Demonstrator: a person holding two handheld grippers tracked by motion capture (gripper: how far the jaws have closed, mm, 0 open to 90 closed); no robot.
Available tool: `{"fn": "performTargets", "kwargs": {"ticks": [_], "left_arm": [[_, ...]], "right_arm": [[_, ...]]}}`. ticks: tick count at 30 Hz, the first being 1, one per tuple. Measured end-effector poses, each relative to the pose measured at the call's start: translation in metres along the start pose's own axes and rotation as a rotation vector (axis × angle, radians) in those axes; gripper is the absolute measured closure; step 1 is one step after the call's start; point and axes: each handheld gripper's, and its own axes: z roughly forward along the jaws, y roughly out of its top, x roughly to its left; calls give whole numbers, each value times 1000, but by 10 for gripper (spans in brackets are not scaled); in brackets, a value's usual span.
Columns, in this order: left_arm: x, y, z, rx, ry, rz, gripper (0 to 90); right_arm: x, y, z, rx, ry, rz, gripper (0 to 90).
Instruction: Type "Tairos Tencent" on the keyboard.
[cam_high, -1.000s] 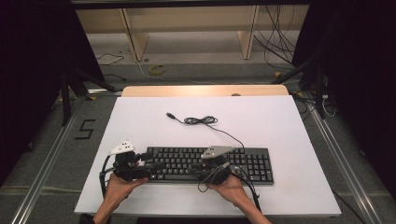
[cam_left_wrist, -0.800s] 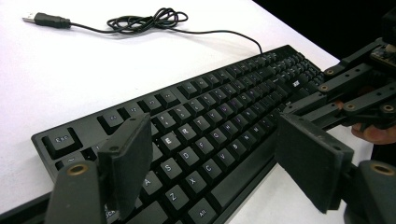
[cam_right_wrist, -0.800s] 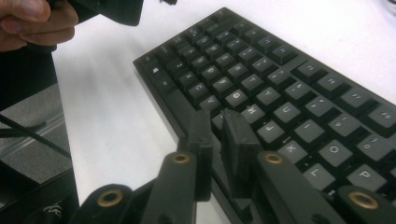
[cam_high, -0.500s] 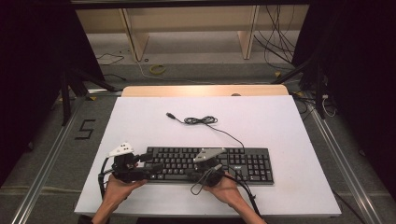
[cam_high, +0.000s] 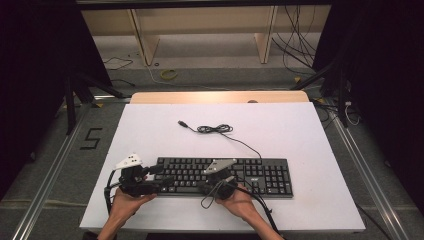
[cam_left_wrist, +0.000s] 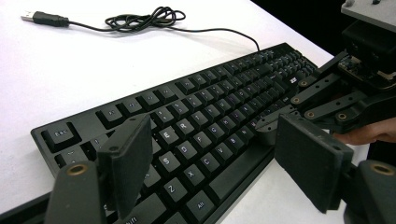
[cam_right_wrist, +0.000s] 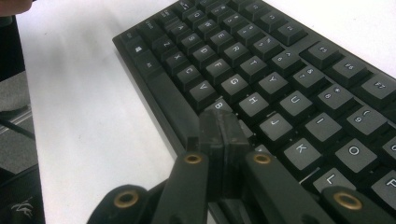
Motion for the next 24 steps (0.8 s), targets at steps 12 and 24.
{"fn": "performTargets", "kwargs": {"ticks": [12, 24], "left_arm": [[1, -1, 1, 5, 1, -5, 273], [2, -1, 1, 7, 4, -7, 272]], "right_arm": [[-1, -1, 6, 18, -16, -6, 900], [-2, 4, -10, -47, 16, 20, 900]]}}
